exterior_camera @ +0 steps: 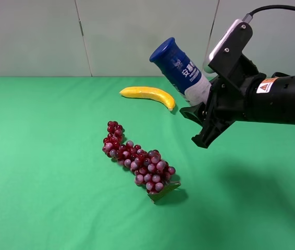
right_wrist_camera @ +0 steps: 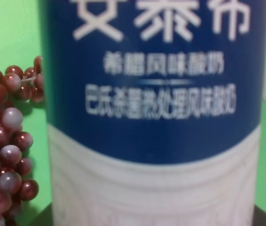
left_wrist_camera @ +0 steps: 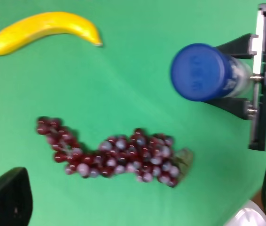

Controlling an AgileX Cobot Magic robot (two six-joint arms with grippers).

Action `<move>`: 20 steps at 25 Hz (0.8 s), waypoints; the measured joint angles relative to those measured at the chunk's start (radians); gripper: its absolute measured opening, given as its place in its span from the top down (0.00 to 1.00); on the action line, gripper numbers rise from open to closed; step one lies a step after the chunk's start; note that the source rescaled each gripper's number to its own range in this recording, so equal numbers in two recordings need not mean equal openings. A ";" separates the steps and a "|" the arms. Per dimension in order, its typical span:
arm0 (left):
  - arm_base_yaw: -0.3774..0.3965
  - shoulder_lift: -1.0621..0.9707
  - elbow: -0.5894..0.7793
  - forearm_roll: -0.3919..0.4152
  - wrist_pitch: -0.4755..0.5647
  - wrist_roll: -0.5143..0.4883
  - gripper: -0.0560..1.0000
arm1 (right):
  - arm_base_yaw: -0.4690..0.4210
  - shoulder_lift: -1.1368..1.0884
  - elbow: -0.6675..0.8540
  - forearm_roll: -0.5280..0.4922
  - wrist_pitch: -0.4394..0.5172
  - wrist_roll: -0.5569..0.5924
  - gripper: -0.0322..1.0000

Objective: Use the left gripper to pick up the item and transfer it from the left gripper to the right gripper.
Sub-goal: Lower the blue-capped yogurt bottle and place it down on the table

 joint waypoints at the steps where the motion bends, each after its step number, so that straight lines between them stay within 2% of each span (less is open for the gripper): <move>1: 0.000 -0.019 0.000 0.022 0.000 -0.012 0.02 | 0.000 0.000 0.000 0.000 0.000 0.000 0.97; 9: 0.000 -0.205 0.049 0.111 0.000 -0.082 0.02 | 0.000 0.000 0.000 0.000 0.001 0.000 0.97; 13: 0.000 -0.329 0.176 0.120 0.000 -0.094 0.02 | 0.000 0.000 0.000 0.000 0.001 0.000 0.97; 20: 0.000 -0.593 0.480 0.187 0.000 -0.129 0.02 | 0.000 0.000 0.000 0.001 0.002 0.005 0.97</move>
